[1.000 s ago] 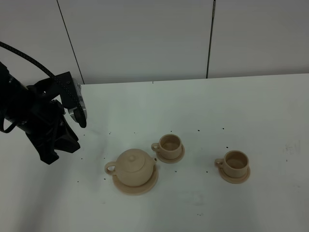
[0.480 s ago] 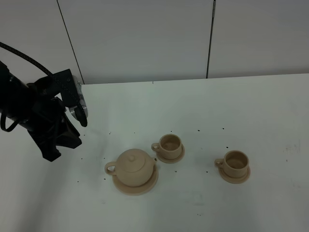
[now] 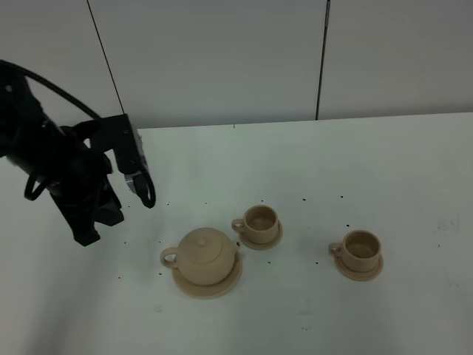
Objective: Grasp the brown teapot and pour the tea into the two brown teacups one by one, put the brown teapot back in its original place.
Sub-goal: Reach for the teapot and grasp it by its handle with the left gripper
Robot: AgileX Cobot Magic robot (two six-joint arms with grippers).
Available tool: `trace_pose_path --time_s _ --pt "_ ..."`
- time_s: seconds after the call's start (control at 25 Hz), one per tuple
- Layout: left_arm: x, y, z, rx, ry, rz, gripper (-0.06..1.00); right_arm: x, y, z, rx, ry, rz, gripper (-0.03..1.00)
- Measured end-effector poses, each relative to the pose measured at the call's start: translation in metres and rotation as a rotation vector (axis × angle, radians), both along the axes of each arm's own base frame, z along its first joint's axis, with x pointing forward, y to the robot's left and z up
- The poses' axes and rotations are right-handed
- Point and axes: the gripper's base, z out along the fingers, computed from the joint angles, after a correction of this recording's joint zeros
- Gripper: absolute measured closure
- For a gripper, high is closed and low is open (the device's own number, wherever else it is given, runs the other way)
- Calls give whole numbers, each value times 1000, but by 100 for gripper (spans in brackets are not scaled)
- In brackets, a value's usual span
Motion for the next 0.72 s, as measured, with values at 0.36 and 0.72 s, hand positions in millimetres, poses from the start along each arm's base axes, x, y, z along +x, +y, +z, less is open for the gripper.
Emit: trace_pose_path --time_s 0.36,0.72 --pt "30 -46 6 88 53 -83 71 0 0 0 0 0 0 79" --pt "42 -68 -5 169 27 -134 70 0 0 0 0 0 0 78"
